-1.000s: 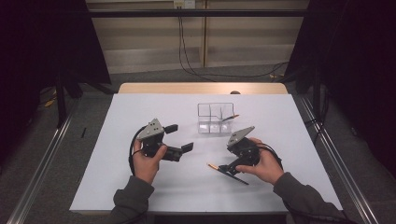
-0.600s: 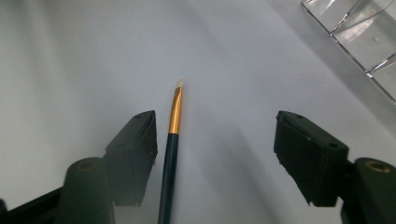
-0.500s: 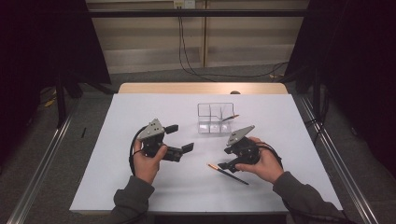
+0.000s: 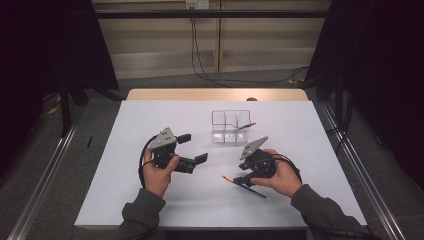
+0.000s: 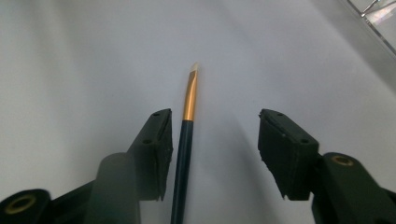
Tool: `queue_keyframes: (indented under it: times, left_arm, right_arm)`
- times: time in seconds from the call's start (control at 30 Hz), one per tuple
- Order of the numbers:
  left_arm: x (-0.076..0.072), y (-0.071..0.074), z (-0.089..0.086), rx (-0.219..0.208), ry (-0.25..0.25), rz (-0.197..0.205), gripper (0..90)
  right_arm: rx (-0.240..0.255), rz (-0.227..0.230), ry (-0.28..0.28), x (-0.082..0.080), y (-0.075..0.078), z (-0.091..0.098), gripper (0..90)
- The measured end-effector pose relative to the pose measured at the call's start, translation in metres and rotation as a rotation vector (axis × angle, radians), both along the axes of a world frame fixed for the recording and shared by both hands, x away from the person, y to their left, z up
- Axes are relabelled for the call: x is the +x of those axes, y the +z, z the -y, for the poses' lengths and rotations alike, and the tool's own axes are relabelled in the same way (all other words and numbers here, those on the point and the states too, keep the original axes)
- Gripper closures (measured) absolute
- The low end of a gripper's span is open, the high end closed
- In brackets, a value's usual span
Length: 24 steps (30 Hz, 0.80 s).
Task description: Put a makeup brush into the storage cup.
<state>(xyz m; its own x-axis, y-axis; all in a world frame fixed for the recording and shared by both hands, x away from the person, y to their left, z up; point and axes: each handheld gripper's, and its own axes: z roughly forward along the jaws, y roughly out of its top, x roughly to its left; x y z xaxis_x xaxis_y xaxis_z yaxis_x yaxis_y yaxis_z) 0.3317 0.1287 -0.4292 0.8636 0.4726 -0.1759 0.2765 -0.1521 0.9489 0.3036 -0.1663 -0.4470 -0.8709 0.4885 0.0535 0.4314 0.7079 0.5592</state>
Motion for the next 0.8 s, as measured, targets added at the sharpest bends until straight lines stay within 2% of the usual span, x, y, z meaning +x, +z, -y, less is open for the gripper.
queue_keyframes:
  times: [0.1,0.13,0.2,0.27,0.43,0.5,0.67,0.8]
  left_arm:
    - [0.0,0.0,-0.001,0.005,0.002,0.0,3.2]
    - [0.0,0.0,-0.001,0.011,0.001,0.002,3.2]
    - [0.001,0.0,-0.001,0.005,-0.011,0.0,3.2]
    - [0.0,0.001,-0.001,0.003,0.004,-0.002,3.2]
    - [0.0,0.001,-0.001,0.009,0.003,0.0,3.2]
    - [0.0,0.001,-0.001,-0.001,-0.001,0.003,3.2]
    - [0.0,0.002,-0.001,0.006,0.009,0.006,3.2]
    - [0.0,0.002,-0.001,0.005,0.003,0.005,3.2]
  right_arm:
    - [-0.006,-0.024,-0.004,-0.001,-0.001,-0.001,52.1]
    - [-0.006,-0.019,0.0,0.0,-0.001,-0.002,52.5]
    - [-0.008,-0.024,-0.006,0.0,-0.002,-0.003,53.8]
    - [-0.014,-0.039,-0.004,0.0,-0.002,-0.004,55.6]
    - [-0.017,-0.057,-0.012,-0.001,-0.003,-0.006,59.1]
    - [-0.015,-0.07,-0.019,-0.001,-0.003,-0.006,60.6]
    - [-0.025,-0.066,-0.009,-0.001,-0.004,-0.01,63.5]
    - [-0.039,-0.082,-0.006,-0.001,-0.007,-0.013,66.8]
